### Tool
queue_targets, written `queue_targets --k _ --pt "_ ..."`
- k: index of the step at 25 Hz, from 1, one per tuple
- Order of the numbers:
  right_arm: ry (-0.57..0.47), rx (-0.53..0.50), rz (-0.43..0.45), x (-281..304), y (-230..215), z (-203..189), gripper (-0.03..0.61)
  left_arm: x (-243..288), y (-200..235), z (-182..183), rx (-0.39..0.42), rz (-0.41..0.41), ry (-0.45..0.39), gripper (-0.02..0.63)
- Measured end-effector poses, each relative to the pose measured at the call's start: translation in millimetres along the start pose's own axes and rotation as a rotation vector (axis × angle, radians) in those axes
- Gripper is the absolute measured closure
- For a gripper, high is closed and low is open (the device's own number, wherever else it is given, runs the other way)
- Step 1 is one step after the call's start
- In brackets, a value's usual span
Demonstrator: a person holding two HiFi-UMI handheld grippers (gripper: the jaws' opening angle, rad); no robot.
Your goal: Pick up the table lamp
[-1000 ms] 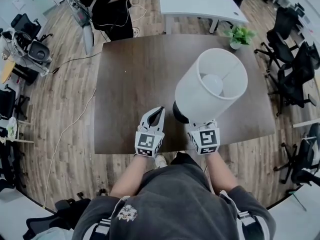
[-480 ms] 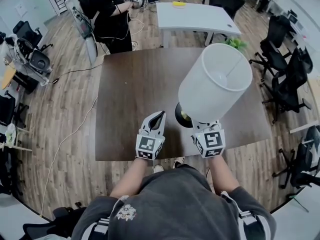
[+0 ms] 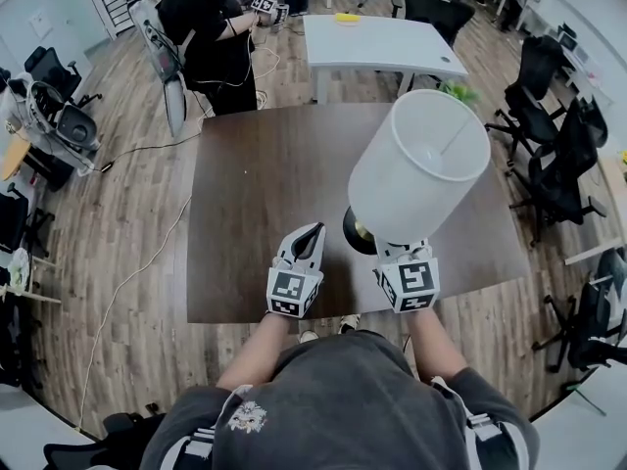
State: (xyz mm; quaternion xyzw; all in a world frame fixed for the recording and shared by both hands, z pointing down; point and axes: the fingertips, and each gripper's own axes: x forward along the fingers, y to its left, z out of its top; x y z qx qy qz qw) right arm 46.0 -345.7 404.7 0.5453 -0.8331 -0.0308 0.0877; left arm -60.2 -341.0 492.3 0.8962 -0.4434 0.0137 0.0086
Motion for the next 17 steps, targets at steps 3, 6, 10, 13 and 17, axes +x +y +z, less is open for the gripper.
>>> queue_targets --k 3,6,10,13,17 --pt "0.002 0.010 -0.003 2 -2 -1 0.465 1 2 0 -0.003 0.005 0.000 0.607" --pt "0.005 0.016 -0.005 3 -3 -3 0.465 2 3 -1 -0.006 0.010 -0.002 0.607" --pt "0.006 0.006 -0.007 6 -3 -3 0.465 3 7 -1 -0.009 0.020 -0.004 0.607" --pt "0.003 -0.001 -0.011 7 -1 -3 0.465 2 13 4 -0.010 0.031 -0.018 0.607" --pt "-0.017 0.002 -0.013 4 -1 -2 0.465 4 14 11 -0.002 0.030 -0.038 0.607"
